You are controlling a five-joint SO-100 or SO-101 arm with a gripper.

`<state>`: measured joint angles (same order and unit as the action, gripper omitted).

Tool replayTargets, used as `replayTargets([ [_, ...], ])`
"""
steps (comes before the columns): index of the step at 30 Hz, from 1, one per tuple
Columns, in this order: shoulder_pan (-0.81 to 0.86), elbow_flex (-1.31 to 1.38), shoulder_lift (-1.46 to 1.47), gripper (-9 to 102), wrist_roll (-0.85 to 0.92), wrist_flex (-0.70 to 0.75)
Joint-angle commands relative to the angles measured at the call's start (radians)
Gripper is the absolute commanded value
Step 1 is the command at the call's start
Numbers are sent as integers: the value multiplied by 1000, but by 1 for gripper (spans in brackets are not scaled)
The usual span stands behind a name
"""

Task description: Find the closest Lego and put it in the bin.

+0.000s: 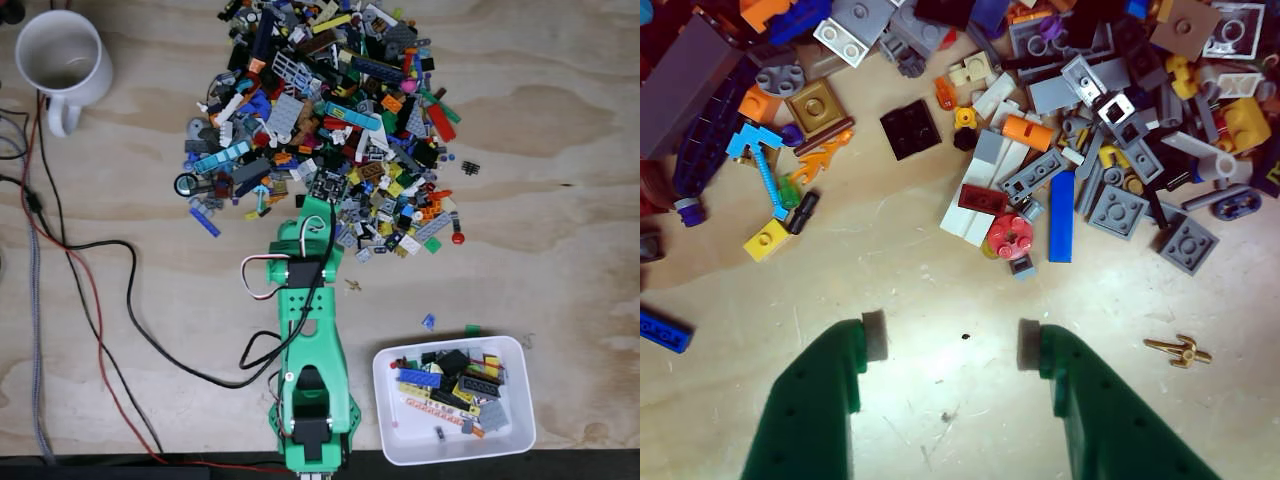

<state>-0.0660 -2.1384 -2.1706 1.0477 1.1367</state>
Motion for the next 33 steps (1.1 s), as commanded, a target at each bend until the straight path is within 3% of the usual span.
replayTargets([
  [1,40,-114,-69,19,-57,-31],
  [11,55,-164,-46,19,-43,-60],
  [18,61,-281,37,16,-38,-179],
  [33,14,-235,293,17,-48,-399],
])
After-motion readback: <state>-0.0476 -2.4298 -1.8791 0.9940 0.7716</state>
